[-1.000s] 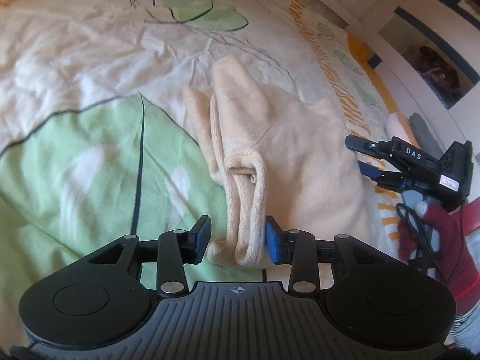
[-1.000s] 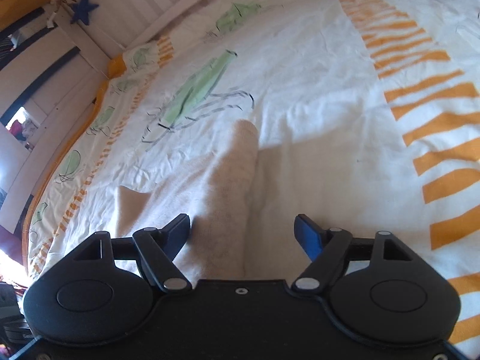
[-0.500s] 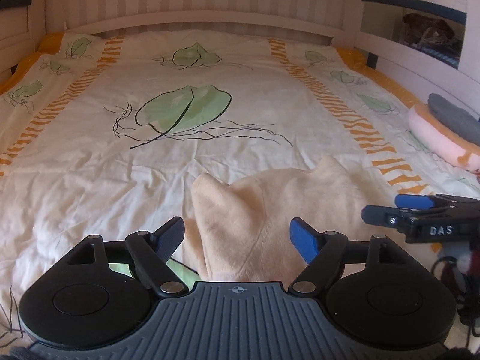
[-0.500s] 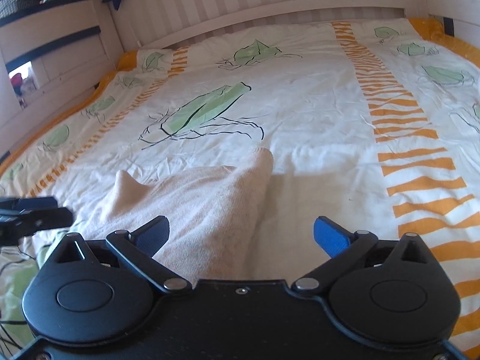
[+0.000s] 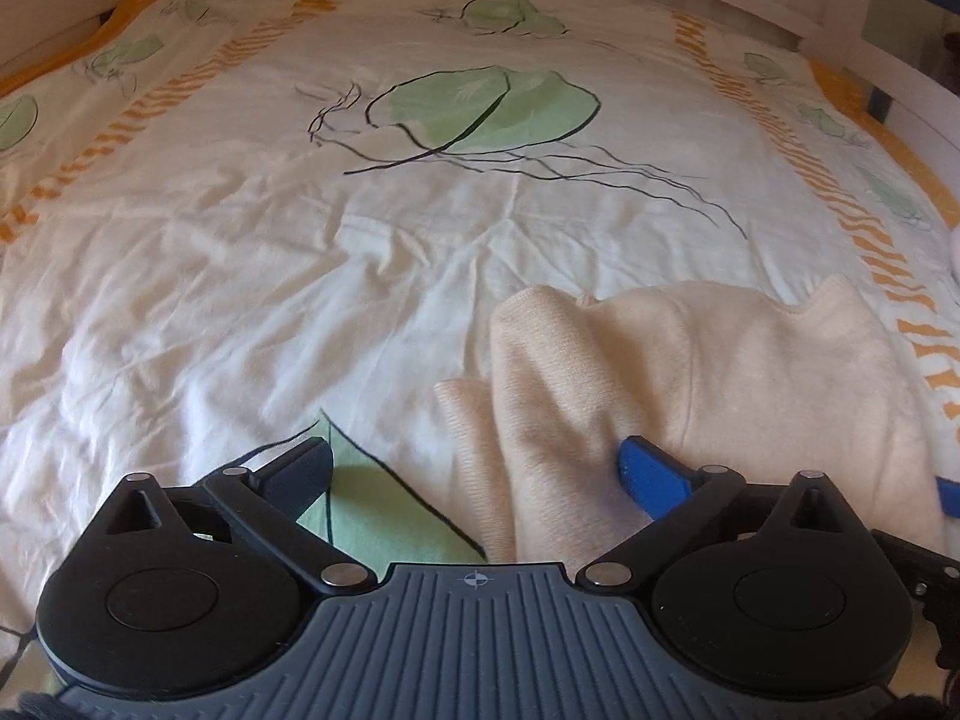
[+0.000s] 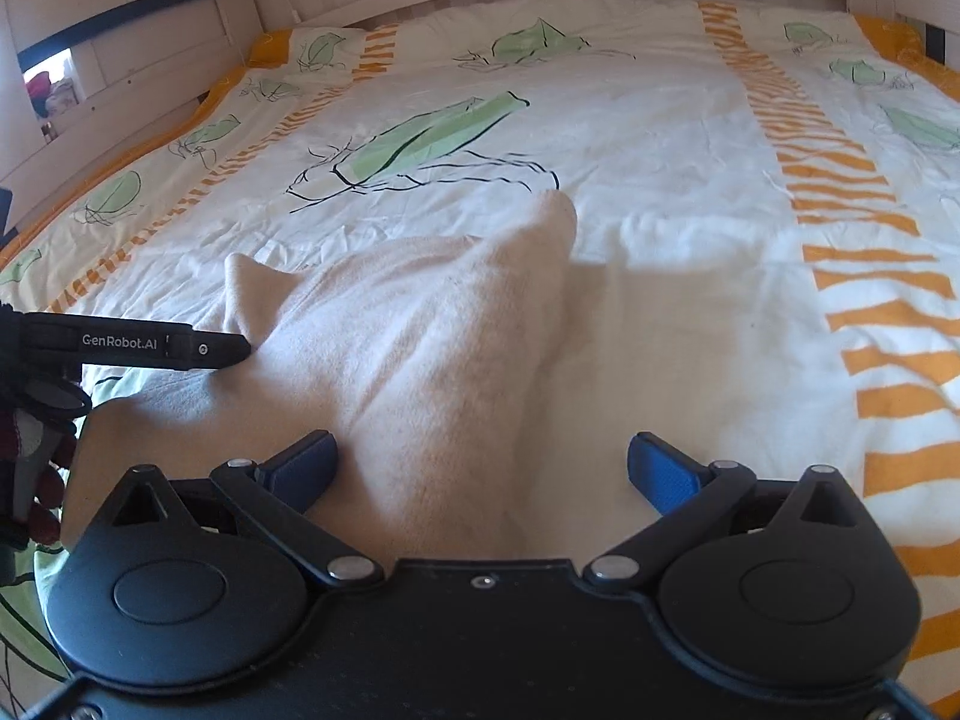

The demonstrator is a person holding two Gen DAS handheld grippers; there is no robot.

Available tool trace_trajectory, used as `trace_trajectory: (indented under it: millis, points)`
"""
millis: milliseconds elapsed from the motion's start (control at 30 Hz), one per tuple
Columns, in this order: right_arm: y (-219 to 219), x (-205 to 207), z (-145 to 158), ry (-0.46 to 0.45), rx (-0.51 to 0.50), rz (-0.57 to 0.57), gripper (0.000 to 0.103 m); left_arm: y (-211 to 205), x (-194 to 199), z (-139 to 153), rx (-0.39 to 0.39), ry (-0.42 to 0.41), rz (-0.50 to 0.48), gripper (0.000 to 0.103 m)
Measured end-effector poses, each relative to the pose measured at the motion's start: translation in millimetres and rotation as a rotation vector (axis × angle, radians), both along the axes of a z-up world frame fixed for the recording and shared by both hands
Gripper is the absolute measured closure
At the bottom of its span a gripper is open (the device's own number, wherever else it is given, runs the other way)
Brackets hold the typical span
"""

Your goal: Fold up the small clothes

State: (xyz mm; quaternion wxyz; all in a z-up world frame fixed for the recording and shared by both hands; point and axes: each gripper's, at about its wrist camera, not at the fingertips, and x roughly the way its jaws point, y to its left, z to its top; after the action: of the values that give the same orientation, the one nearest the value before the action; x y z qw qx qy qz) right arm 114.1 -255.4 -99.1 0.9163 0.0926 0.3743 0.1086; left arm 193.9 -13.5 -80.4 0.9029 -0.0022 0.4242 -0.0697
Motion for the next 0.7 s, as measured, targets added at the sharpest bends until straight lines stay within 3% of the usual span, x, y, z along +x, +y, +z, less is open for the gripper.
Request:
trace_trajectory:
  millis: [700]
  points:
    - [4.4,-0.6,-1.7,-0.014,-0.021,0.000,0.000,8.5,-0.7,-10.0,-0.056,0.004,0.032,0.000]
